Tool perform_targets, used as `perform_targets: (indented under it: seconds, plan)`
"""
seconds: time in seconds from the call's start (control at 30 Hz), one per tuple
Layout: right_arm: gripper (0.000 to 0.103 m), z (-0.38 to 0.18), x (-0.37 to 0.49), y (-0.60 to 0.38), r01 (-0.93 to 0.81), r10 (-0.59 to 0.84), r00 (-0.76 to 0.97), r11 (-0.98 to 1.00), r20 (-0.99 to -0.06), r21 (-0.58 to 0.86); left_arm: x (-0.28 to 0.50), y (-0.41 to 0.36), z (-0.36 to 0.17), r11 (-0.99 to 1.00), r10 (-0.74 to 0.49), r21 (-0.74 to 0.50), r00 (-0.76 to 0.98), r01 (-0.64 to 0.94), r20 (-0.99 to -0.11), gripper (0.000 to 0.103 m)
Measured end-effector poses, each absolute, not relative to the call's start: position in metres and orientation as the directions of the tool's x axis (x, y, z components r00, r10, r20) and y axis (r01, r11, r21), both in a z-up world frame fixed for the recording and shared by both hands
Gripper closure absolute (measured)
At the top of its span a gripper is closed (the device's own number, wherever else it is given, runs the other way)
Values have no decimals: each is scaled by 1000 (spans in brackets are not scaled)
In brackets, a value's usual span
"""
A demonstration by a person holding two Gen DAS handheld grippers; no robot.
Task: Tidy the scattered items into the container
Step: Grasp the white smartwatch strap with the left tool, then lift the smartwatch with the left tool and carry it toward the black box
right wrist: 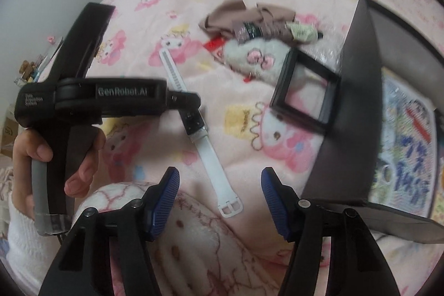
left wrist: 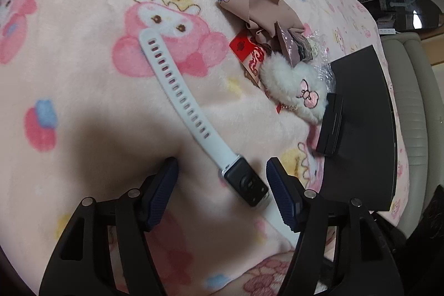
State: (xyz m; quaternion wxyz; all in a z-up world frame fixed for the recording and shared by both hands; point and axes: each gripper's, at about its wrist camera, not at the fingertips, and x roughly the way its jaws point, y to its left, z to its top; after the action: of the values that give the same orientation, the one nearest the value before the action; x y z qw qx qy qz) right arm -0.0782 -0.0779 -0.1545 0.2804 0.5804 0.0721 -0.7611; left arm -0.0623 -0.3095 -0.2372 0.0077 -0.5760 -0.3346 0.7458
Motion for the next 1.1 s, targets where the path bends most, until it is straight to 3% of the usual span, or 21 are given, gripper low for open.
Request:
perform_targets:
  seconds: [0.07, 0.13, 0.17, 0.27, 0.53, 0.67, 0.83, 0.93, 1.07, 1.1]
  plan:
    - [45, -163, -83, -75, 487, -359, -138, -836, -923, 252, -65, -308, -237, -787, 378, -490, -335, 376, -863, 70]
    - [45, -168, -85, -71, 465, -372, -119, -840, -920, 280, -64, -305, -231, -784, 381, -501, -354, 365, -854, 76]
    - [45, -169, -86, -69, 459, -370, -119, -843, -921, 279, -62, -303, -225, -783, 384, -510, -370, 355, -846, 96]
    - [45, -161, -83, -61, 455, -378, -144, -846, -915, 278, -55, -295, -200, -762, 423, -565, -418, 316, -804, 100]
    - [45, -109, -59, -18, 469, -446, -240, -831, -862, 299, -33, -223, -118, -847, 387, -512, -492, 145, -780, 101]
    - [45, -104, -47, 22, 436, -449, -254, -844, -857, 313, -25, -169, -101, -897, 361, -438, -482, 54, -799, 101]
    - [45, -109, -36, 71, 333, -371, -277, -903, -886, 273, -37, -166, -121, -910, 256, -369, -446, 188, -858, 100]
    - [45, -101, -33, 77, 344, -395, -281, -892, -875, 293, -39, -186, -135, -890, 205, -344, -413, 298, -887, 99]
    - [45, -109, -45, 63, 353, -454, -238, -864, -859, 359, -48, -205, -162, -876, 248, -349, -308, 334, -918, 67]
    - [45, -115, -49, 61, 357, -465, -218, -856, -858, 373, -52, -207, -170, -875, 264, -348, -273, 336, -925, 65]
